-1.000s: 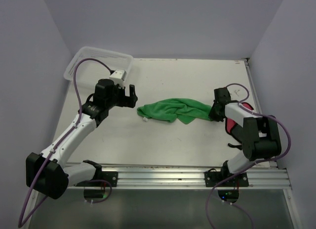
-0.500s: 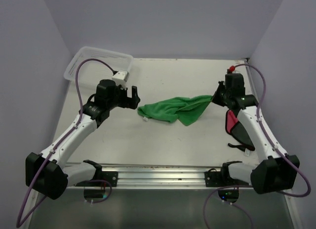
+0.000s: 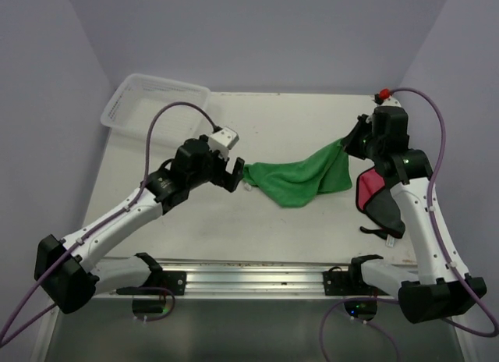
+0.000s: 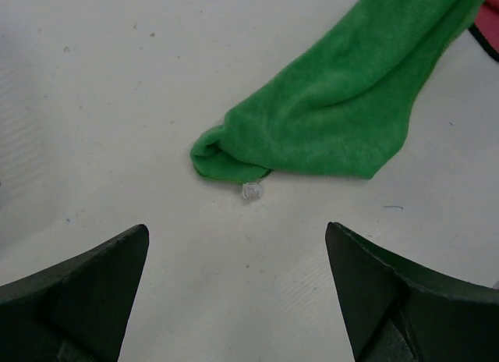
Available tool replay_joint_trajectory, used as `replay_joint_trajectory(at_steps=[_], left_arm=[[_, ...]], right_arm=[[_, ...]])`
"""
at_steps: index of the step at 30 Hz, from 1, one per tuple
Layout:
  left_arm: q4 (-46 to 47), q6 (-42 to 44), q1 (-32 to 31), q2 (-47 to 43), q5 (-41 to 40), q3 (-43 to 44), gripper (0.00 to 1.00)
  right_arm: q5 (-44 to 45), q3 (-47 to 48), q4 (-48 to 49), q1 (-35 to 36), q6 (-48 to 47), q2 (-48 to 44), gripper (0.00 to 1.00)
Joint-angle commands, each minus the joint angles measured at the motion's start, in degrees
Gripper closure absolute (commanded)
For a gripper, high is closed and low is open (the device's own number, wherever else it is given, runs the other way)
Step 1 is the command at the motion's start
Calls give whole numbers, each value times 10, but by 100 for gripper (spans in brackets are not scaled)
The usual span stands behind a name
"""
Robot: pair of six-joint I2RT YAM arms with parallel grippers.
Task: Roll the towels
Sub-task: Flatten the towel
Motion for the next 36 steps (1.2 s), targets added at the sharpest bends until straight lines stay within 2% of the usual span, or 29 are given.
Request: replay_joint_trajectory(at_steps=[1, 4, 8, 10, 14, 20, 27, 31, 36], left_arm=[[6, 45, -93, 28, -58, 0, 0], [9, 52, -166, 59, -88, -4, 2], [65, 58, -214, 112, -89, -9, 2], [66, 58, -222, 145, -91, 10, 8], [42, 78, -236, 234, -144, 96, 12], [105, 93, -257, 316, -145, 108, 14], [109, 98, -267, 397, -121, 157, 19], [139, 99, -267, 420, -124, 163, 24], [145, 110, -267, 460, -151, 178, 35]], right_arm=[[-14, -12, -12, 0, -6, -2, 100], [-3, -13, -13, -1, -11, 0, 100], [-5, -16, -5, -2, -5, 3, 100], [-14, -26, 3, -3, -2, 0, 100], [-19, -44, 19, -4, 1, -4, 100], [-26, -62, 30, -12, -5, -2, 100], [-58, -86, 53, -19, -2, 2, 100], [-57, -96, 58, -19, -5, -2, 100], [-56, -98, 57, -21, -5, -8, 100]])
